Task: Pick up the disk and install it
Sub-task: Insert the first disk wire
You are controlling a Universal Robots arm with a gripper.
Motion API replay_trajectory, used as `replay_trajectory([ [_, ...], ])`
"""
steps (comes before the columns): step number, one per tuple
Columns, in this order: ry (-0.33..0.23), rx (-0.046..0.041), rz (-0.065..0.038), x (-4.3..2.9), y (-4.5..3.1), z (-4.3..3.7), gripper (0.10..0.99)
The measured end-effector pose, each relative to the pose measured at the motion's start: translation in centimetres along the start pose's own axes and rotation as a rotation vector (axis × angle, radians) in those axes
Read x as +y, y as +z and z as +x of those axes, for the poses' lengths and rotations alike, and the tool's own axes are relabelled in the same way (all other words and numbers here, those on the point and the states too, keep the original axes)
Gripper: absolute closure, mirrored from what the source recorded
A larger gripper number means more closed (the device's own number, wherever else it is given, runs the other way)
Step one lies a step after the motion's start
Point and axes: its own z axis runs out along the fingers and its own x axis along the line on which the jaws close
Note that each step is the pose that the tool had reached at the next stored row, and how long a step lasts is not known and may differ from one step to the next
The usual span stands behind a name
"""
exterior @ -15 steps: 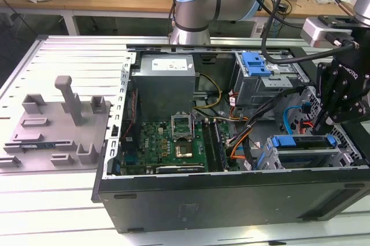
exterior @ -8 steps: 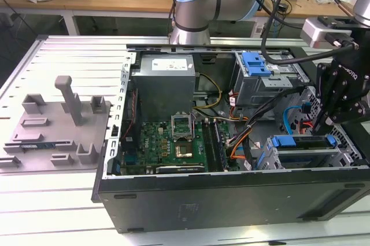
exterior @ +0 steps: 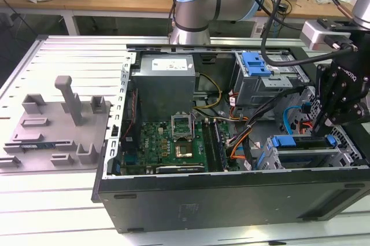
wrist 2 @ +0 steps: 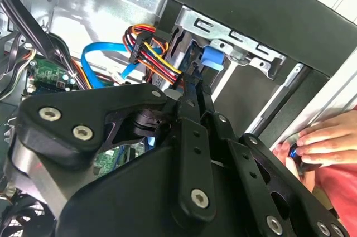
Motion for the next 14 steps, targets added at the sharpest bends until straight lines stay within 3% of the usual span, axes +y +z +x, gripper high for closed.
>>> replay_trajectory([
  [14,0.0,0.0,0.0,0.0,0.55,-0.02,0.922],
])
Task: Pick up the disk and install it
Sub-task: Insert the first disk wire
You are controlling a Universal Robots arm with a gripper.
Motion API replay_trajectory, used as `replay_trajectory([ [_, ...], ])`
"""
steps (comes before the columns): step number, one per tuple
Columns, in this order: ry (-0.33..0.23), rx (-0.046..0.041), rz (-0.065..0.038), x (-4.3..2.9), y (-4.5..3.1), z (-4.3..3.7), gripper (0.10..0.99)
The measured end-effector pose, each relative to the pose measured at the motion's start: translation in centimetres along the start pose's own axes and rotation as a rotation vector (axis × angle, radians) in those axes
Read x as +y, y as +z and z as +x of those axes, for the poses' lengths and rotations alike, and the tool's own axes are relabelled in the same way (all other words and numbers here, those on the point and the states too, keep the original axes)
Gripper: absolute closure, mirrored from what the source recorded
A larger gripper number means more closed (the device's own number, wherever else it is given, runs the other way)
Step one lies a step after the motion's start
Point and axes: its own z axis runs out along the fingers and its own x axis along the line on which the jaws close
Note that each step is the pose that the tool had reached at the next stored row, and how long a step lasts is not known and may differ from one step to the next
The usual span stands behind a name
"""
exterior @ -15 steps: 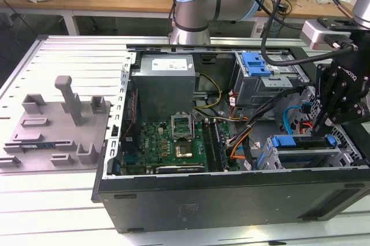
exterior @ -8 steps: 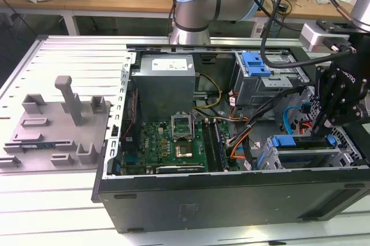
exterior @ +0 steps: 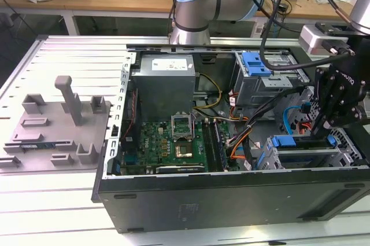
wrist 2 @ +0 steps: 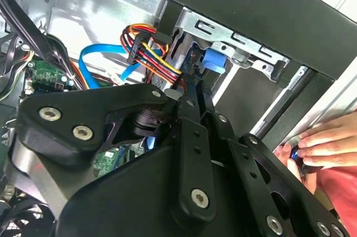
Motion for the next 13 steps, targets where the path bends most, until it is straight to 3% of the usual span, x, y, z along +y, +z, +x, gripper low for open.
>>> replay_trajectory([
  [9,0.0,0.0005,0.0,-0.01,0.61,0.05,0.922],
  [11,0.0,0.0,0.0,0.03,0.64,0.07,0.851],
  [12,0.0,0.0,0.0,0.02,0.45,0.1,0.792],
  [13,0.0,-0.0001,0.0,0.02,0.03,0.15,0.792],
])
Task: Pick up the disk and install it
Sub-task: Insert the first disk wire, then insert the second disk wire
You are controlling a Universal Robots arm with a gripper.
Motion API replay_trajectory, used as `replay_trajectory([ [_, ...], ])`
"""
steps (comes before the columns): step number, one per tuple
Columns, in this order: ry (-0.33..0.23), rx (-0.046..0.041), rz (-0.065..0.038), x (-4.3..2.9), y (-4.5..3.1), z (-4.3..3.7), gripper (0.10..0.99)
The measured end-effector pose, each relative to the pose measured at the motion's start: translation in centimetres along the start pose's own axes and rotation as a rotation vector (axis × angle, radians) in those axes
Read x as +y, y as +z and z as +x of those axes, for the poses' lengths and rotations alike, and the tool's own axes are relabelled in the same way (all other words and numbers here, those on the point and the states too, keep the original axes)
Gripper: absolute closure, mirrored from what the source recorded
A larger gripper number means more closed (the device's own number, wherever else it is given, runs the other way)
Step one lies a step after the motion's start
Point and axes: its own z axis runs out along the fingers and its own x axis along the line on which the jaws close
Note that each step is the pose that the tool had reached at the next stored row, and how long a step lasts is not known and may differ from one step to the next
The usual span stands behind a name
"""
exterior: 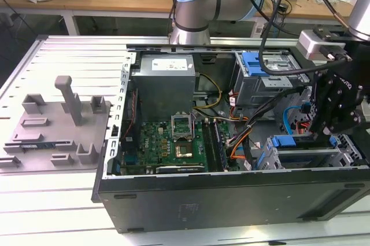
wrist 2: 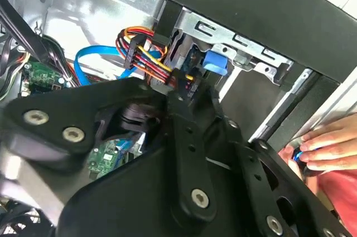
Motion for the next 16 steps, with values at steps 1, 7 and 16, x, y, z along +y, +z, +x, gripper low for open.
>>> replay_trajectory([
  [1,0.0,0.0004,0.0,-0.01,-0.94,0.1,0.725],
  [7,0.0,0.0022,0.0,-0.02,-3.06,0.23,0.725],
  [16,0.0,0.0051,0.001,-0.02,-3.06,0.23,0.725],
])
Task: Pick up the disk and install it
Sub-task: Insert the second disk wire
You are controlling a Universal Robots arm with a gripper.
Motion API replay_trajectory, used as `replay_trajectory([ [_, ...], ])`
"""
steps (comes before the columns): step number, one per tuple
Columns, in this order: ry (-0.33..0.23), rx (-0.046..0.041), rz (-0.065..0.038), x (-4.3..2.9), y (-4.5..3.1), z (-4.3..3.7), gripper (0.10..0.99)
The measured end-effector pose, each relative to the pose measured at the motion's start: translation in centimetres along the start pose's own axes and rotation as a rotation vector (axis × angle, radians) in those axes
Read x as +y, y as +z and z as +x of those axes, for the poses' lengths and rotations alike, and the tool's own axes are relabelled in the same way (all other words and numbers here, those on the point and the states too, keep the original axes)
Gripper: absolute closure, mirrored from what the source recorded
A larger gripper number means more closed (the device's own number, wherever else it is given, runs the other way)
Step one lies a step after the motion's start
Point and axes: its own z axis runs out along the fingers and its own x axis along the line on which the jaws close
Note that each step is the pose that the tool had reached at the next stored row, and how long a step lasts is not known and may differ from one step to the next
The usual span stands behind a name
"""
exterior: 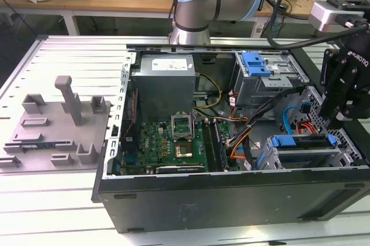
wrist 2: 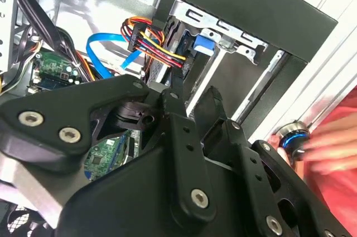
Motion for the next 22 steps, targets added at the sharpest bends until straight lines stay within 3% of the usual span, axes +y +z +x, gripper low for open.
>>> replay_trajectory([
  [8,0.0,0.0013,0.0,0.0,0.02,-0.01,0.725],
  [9,0.0,0.0026,0.0,0.02,0.0,-0.33,0.725],
  [13,-0.001,0.0426,-0.003,0.29,-0.51,-3.45,0.725],
  [15,-0.001,0.0492,-0.003,0.37,-0.73,-4.35,0.725],
  [17,-0.001,0.057,-0.003,0.43,-0.86,-4.76,0.725],
  [21,-0.004,0.1191,-0.016,0.63,-1.18,-4.86,0.725],
  [22,-0.004,0.1234,-0.018,0.73,-1.18,-4.86,0.725],
])
